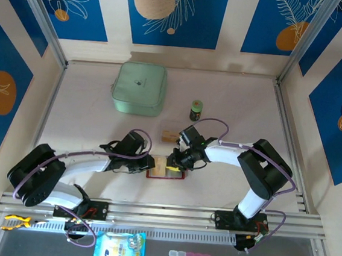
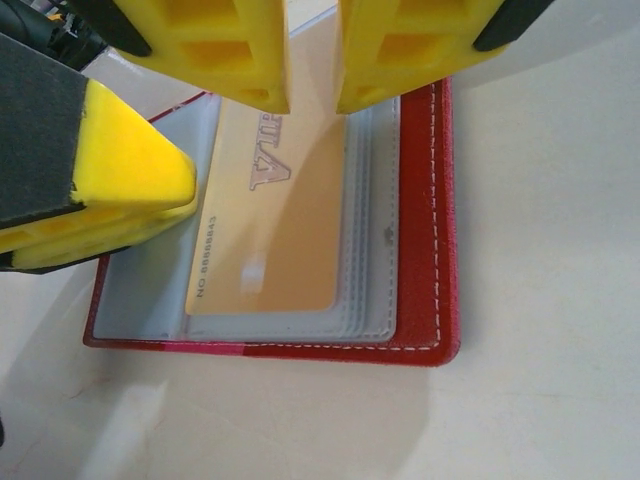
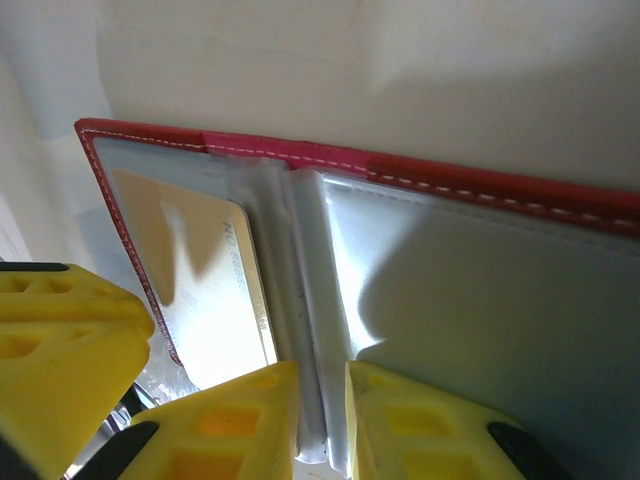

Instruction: Take the credit cards out of the card holder

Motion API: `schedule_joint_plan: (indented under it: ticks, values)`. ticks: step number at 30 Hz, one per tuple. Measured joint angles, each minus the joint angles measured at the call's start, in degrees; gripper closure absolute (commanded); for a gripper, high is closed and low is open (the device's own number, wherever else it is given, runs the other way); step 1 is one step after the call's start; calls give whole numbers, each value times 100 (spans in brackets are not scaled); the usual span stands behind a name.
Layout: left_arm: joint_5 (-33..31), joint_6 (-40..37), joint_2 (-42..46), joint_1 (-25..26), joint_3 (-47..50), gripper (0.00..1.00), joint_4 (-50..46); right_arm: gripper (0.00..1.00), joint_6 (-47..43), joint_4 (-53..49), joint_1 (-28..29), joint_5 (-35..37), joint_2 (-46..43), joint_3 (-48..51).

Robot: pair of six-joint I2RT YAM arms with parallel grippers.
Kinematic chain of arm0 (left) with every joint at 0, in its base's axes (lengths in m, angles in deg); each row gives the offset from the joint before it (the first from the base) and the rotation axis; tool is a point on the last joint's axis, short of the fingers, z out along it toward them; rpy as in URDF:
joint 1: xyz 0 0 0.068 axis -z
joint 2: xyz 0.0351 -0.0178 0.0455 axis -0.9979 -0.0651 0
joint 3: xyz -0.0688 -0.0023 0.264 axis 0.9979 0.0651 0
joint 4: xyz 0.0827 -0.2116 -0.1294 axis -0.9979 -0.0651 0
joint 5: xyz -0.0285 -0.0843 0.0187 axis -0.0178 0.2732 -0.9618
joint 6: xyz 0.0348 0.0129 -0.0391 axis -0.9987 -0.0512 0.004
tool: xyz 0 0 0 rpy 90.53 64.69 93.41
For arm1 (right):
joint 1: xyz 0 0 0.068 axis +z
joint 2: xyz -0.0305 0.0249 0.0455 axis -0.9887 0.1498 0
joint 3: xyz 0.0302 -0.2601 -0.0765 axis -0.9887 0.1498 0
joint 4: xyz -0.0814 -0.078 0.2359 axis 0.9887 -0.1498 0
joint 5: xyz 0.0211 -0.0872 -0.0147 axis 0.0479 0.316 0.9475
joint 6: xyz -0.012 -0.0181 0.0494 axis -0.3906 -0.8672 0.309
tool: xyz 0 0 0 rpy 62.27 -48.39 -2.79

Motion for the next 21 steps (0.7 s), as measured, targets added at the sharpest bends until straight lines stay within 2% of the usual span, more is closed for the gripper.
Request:
schedule_joint_plan:
  ticks: [9, 15, 21]
  values:
    - [-2, -44, -127, -2, -157, 87, -17, 78, -72, -118, 0, 7, -59, -22]
    - [-20, -273, -262, -2, -439, 94, -173, 78, -111, -350, 0, 66, -243, -133]
    - [-81, -433, -459, -2, -529, 95, -354, 77, -107, -376, 0, 61, -361, -223]
